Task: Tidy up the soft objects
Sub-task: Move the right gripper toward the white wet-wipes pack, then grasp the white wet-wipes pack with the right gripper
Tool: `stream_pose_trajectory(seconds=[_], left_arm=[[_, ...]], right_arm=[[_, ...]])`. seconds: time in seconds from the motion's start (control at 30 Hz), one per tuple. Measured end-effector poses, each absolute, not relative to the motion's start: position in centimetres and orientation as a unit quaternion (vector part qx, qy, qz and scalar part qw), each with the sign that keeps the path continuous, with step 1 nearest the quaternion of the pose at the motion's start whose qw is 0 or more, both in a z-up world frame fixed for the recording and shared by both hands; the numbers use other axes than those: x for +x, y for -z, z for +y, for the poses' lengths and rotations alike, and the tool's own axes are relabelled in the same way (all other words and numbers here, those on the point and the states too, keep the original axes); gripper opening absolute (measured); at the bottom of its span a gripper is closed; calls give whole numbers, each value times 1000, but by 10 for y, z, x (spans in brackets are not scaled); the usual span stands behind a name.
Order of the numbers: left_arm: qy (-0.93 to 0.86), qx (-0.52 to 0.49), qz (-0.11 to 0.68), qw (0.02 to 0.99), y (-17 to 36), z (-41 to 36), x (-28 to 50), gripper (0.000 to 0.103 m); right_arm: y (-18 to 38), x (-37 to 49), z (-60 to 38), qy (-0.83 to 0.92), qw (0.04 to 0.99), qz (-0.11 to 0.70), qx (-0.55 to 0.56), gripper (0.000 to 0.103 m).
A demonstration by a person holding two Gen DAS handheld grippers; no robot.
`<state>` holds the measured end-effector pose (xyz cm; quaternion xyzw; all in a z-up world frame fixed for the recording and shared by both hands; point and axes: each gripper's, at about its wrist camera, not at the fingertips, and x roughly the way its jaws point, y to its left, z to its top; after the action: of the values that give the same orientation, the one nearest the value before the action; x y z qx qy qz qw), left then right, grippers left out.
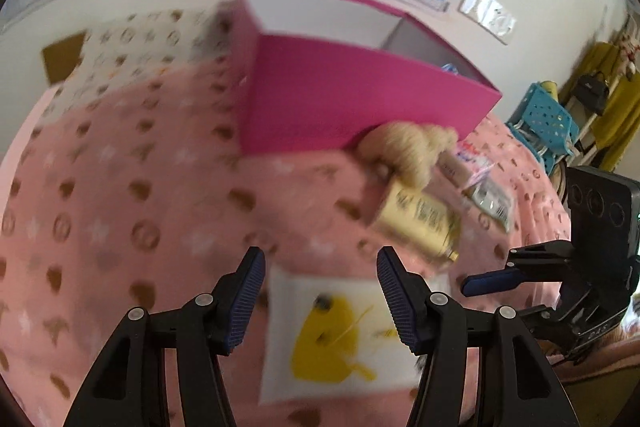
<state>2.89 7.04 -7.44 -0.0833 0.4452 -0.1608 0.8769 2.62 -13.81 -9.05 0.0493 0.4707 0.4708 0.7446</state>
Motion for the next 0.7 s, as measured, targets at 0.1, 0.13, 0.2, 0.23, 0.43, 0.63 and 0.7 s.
stream_pose_trajectory(seconds=[0.1, 0.13, 0.2, 0.23, 0.43, 0.63, 0.7], left_arm=[[160, -97, 454, 871, 81, 81, 19, 59], [165, -104, 458, 867, 84, 84, 15, 59], [172, -108, 469, 860, 90, 86, 11, 59], [175, -110, 473, 857, 92, 87, 9, 60], [221, -112, 475, 844, 95, 76, -1, 70], [235, -134, 470, 840, 95, 76, -6, 72], [232, -144, 469, 840, 95, 79, -6, 72]], right_arm=[[95, 30, -127, -465, 744, 478, 49, 45], [96, 30, -126, -465, 743, 478, 51, 45], [97, 30, -127, -467, 742, 477, 55, 45], [97, 29, -125, -468, 743, 476, 54, 45], [96, 24, -119, -464, 747, 473, 49, 45], [94, 22, -118, -448, 761, 467, 48, 39], [88, 20, -121, -449, 767, 456, 42, 30]])
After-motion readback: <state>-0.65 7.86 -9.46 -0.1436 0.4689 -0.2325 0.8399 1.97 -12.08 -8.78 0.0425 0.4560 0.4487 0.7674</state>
